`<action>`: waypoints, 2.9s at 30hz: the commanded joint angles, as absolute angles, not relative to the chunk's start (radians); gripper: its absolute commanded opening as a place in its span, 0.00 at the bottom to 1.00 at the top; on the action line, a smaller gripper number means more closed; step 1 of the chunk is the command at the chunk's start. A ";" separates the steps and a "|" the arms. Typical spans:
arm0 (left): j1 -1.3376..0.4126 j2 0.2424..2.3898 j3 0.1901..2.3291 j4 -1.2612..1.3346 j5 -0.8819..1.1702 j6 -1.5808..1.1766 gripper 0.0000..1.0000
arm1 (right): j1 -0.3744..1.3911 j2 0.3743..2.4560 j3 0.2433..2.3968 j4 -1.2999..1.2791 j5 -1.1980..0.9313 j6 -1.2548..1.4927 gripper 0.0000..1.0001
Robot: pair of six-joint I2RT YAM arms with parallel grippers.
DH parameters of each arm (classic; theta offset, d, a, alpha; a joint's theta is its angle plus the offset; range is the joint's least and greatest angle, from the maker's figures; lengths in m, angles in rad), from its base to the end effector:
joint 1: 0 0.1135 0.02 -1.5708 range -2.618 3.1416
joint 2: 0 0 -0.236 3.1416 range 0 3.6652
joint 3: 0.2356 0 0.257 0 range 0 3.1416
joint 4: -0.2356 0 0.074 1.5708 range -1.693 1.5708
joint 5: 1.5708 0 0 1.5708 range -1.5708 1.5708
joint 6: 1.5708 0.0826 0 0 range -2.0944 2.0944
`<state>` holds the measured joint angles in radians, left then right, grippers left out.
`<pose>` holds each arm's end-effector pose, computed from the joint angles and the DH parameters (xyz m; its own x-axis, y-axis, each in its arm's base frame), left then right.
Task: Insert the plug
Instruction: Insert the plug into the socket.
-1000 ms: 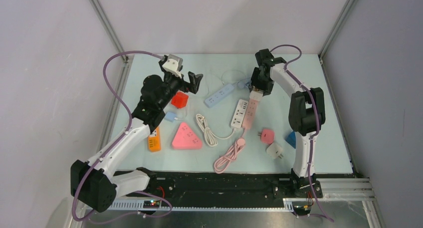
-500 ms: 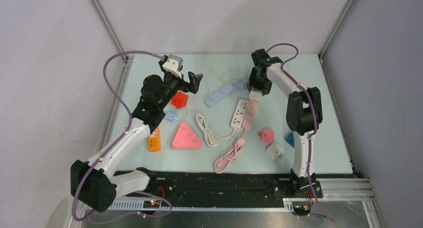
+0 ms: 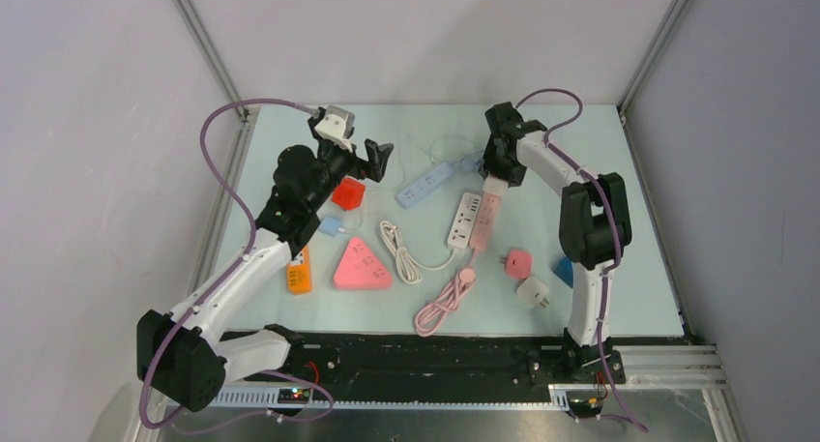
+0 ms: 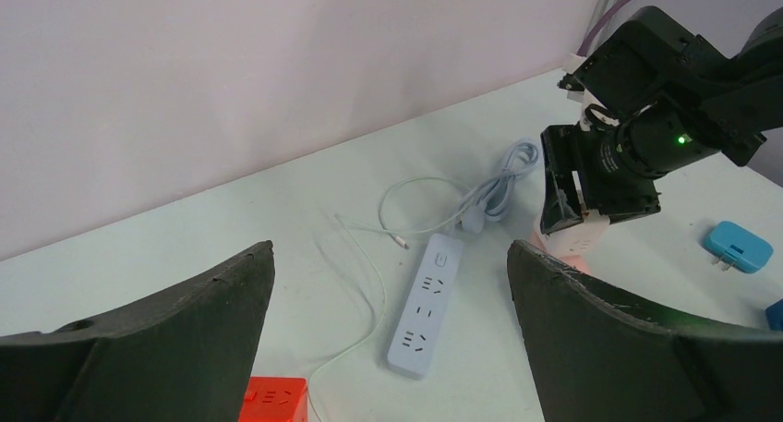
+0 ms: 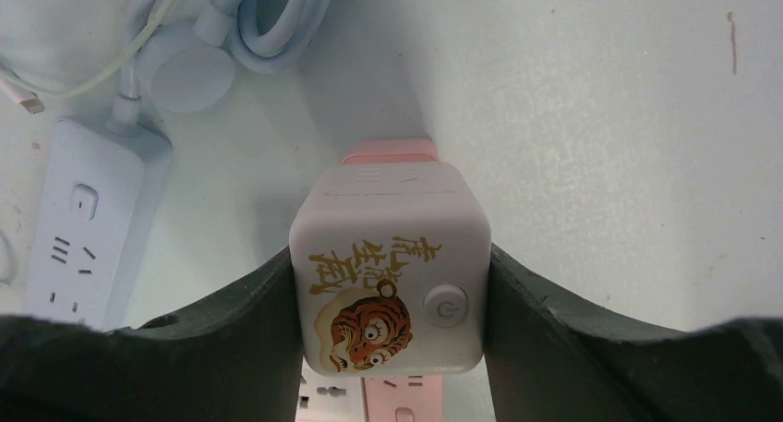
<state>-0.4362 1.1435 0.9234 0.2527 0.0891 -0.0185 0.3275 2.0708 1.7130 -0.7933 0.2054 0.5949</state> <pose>0.3008 -0.1484 0.3374 0.0203 -0.0298 -0.9994 0.5019 0.8648 -0.0156 0.4328 0.1292 0.1479 -0.8485 0.2912 -0.4419 0.2890 0.9545 0.0741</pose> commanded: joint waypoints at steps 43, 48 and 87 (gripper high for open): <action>-0.432 1.100 0.882 0.289 0.073 -0.002 1.00 | 0.393 2.155 1.628 -0.908 0.280 0.547 0.14; -0.433 1.099 0.878 0.289 0.069 0.022 1.00 | 0.391 2.167 1.596 -0.918 0.269 0.545 0.00; -0.432 1.097 0.881 0.289 0.075 0.024 1.00 | 0.321 2.131 1.556 -0.870 0.162 0.516 0.04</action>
<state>-0.4362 1.1206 0.8783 0.2531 0.0814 0.0017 0.3218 2.0289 1.6279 -0.6746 0.2203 0.5159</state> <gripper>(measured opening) 0.996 0.631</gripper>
